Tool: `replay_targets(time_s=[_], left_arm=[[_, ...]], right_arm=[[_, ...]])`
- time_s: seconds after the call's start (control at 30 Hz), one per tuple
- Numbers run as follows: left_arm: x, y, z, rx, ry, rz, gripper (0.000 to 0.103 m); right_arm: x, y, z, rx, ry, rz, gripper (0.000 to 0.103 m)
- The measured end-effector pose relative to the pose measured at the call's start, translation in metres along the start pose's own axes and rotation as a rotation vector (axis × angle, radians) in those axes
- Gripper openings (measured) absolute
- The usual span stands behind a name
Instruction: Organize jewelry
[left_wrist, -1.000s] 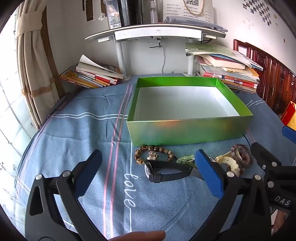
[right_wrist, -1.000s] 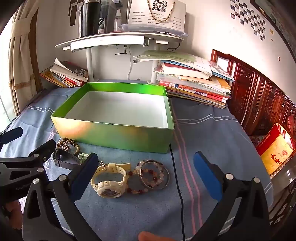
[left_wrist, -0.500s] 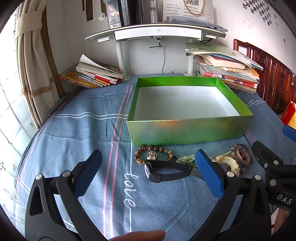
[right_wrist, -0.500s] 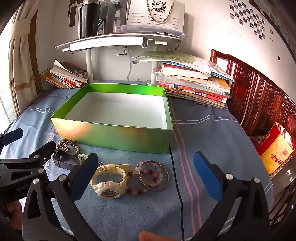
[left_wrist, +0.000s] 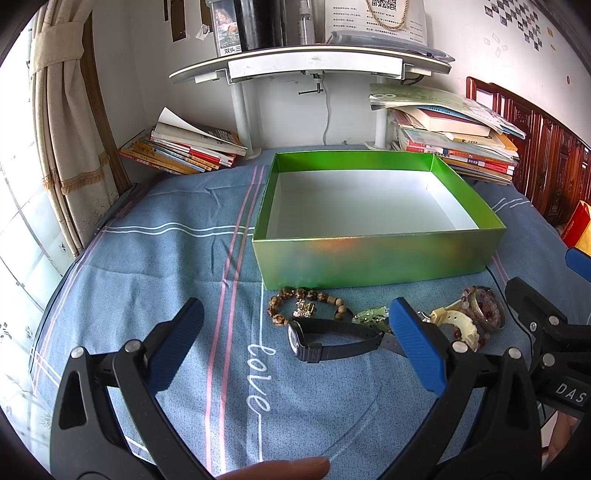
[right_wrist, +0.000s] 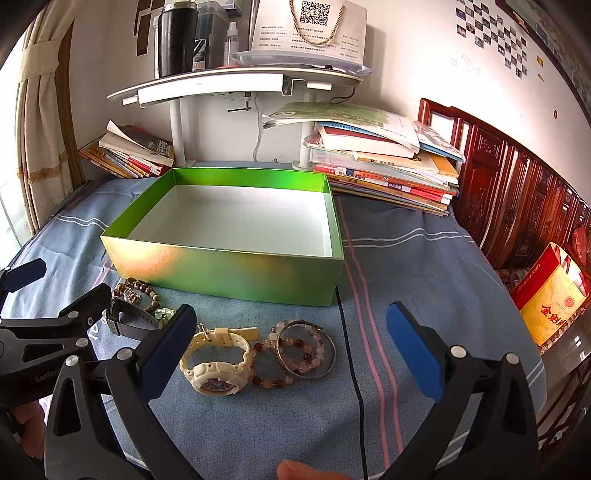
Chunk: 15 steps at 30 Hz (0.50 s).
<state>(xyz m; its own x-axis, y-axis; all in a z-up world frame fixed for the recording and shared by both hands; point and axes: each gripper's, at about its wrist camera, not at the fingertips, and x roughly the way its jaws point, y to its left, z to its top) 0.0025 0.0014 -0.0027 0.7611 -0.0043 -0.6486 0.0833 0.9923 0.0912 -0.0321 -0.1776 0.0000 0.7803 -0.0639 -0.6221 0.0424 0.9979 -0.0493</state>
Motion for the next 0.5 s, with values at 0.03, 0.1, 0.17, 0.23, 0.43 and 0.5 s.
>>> replay_targets(time_s=[0.03, 0.1, 0.17, 0.23, 0.43, 0.5], left_arm=[[-0.0001, -0.0001, 0.0000, 0.000, 0.000, 0.000, 0.099], [-0.0001, 0.0008, -0.0004, -0.004, -0.003, -0.002, 0.099], [0.0002, 0.0004, -0.0013, -0.006, -0.005, 0.000, 0.099], [-0.0004, 0.0008, -0.0014, -0.005, -0.006, 0.002, 0.099], [-0.0008, 0.0013, -0.0012, -0.004, -0.005, 0.001, 0.099], [-0.0009, 0.0014, -0.0013, -0.004, -0.004, 0.001, 0.099]], right_arm=[[-0.0001, 0.0000, 0.0000, 0.000, 0.000, 0.000, 0.101], [0.0000, 0.0001, -0.0004, 0.001, -0.001, 0.000, 0.101], [-0.0002, 0.0000, -0.0003, 0.001, -0.001, 0.000, 0.101], [-0.0003, 0.0002, -0.0007, 0.001, -0.001, 0.001, 0.101], [0.0001, -0.0006, 0.0017, 0.002, 0.001, 0.002, 0.101], [0.0003, -0.0061, -0.0003, 0.006, 0.003, 0.001, 0.101]])
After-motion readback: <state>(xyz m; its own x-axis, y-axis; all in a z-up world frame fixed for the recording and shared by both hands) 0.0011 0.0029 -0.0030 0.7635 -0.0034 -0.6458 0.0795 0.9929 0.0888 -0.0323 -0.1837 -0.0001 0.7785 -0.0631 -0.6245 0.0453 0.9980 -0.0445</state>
